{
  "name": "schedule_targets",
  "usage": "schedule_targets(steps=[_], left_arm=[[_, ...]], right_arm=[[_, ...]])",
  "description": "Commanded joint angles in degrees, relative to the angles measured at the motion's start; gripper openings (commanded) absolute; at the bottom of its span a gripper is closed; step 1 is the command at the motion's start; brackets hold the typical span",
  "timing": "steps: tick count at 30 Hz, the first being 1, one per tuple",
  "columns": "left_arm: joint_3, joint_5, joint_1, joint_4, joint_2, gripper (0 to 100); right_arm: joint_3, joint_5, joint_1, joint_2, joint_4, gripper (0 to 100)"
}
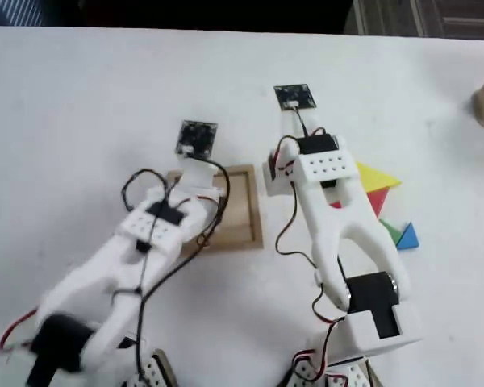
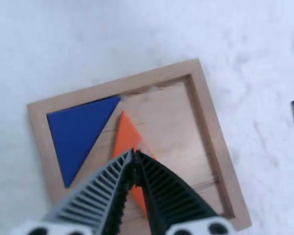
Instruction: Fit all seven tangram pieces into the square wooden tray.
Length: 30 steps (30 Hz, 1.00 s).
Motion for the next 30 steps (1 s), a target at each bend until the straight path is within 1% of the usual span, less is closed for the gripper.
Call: schedule_targets(steps=[1,3,4,7,10,13,15,17,21,23,25,28,30], left_arm=[[6.1,0.4,1.5,-8.4,-11.6,2],[10.4,0.6,4.6,-14.5,-13.8,2],[11.1,0.6,6.4,-16.0,-13.8,2],[9.7,0.6,9.8,-16.1,-10.2,2],[4.5,0.6,9.9,-16.1,-1.2,2],[-1.2,0.6,7.0,-15.1,8.7,2],[-4.1,0.6,4.5,-11.2,11.3,2],[-5.2,0.2,2.7,-6.3,9.8,2],[-1.9,-0.2,0.1,4.6,-2.3,2],[1.6,-3.5,0.5,8.4,-9.6,2],[3.3,-6.8,2.4,12.8,-14.3,2],[1.8,-3.6,5.4,19.3,-13.5,2],[0.4,-1.7,6.5,20.0,-10.0,2]], right_arm=[[-0.4,0.4,0.0,-3.1,-0.6,2.0],[-0.5,0.4,0.0,-3.1,-0.6,2.1],[-0.5,0.4,0.0,-3.1,-0.6,2.1],[-0.5,0.4,0.0,-3.1,-0.6,2.1],[-0.4,0.4,0.0,-3.1,-0.7,2.1],[-0.4,0.4,0.0,-3.1,-0.7,2.1],[-0.4,0.4,0.0,-3.1,-0.6,2.0],[-0.4,0.4,0.2,-3.1,-0.7,2.1],[-0.4,0.4,0.4,-3.1,-0.8,2.1],[-0.4,0.4,0.4,-3.1,-0.8,2.1],[-0.4,0.4,0.4,-3.1,-0.8,2.1],[-0.4,0.4,0.0,-3.1,-0.8,2.1],[-0.4,0.4,0.0,-3.1,-0.8,2.1]])
